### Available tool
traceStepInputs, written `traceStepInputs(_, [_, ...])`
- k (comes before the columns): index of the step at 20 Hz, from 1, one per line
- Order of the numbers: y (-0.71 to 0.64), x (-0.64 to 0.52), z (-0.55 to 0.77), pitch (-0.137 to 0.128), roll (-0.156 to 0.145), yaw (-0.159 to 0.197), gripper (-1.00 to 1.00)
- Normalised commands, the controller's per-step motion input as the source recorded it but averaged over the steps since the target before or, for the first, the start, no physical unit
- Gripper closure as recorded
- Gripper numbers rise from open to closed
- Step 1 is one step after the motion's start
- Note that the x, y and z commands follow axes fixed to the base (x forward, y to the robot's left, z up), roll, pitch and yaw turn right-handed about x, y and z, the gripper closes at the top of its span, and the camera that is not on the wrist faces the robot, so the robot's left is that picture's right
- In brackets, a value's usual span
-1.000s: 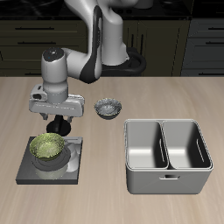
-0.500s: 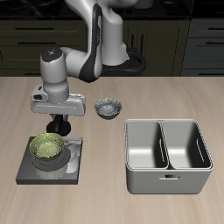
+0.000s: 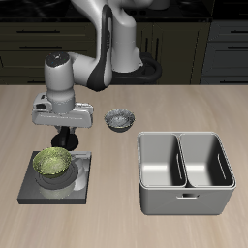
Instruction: Place the green bowl on the flat stove and turn on the flat stove
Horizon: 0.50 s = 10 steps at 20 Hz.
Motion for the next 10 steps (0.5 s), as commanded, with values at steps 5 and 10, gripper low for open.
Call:
traceStepInputs(5, [-0.25, 0.06, 0.19, -0.013, -0.031, 0.021, 1.0])
traceStepInputs(10, [-0.34, 0.15, 0.32, -0.03, -0.048, 0.055, 1.0])
